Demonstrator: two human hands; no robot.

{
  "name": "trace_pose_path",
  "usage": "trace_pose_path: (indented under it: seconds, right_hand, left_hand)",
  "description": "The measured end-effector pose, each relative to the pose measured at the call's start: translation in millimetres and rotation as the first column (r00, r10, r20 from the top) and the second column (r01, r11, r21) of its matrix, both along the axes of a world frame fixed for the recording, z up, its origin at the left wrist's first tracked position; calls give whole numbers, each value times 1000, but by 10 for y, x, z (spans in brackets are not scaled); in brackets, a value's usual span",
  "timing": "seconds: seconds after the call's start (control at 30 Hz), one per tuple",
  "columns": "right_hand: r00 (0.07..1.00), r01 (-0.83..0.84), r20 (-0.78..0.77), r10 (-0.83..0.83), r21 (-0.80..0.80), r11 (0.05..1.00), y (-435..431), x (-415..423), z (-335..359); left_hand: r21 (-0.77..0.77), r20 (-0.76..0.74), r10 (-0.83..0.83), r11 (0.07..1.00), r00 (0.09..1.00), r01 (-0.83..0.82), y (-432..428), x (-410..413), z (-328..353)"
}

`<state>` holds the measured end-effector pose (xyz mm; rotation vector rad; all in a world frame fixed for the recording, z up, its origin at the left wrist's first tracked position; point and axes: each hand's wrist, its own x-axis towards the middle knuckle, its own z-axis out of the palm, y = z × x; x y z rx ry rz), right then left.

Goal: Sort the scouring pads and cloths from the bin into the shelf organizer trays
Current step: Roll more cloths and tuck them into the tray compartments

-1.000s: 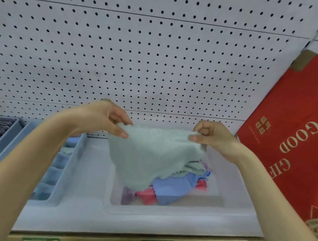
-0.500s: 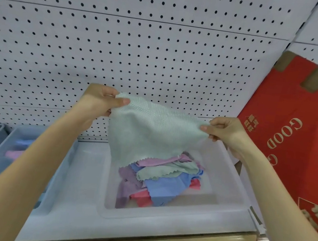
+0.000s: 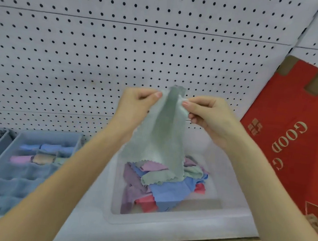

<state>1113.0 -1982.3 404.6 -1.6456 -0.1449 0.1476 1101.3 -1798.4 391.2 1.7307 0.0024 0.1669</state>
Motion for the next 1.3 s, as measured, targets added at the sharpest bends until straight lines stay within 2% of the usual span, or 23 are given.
trace_pose_path:
  seconds: [0.1,0.2,0.33,0.6,0.77,0.87,1.03,1.3]
  right_hand:
    - [1000,-14,6,13,103,995,178,-40,-44]
    - [1000,-12,14,10,114,993,227,-84,-79]
    - [1000,-16,2,16,132,991,241,-147,-115]
    - [978,198,33,-208,182,963,292,-218,-171]
    - [951,290,45,-305,211,934,303,-232,-173]
    - [964,248,47,-261,194,949,378,-236,-189]
    - [981,184,7,-192,253,950,419,-233,-165]
    - [979,202,-42,-198,199,959,426,-202,-118]
  left_hand:
    - [-81,4,-24,996,1000,24,-144,-92,-51]
    - [-144,32,-34,989,999,38,-161,-146,-78]
    - [-145,37,-47,988,998,52,-152,-184,-106]
    - [-82,137,12,997,990,-1,-211,-242,-207]
    - [-97,170,89,993,981,-74,-188,-173,-362]
    - [-95,177,60,995,982,-44,-240,-195,-357]
    - [-157,183,73,987,980,-44,-265,-217,-311]
    - [-162,201,148,980,968,-116,-275,-150,-393]
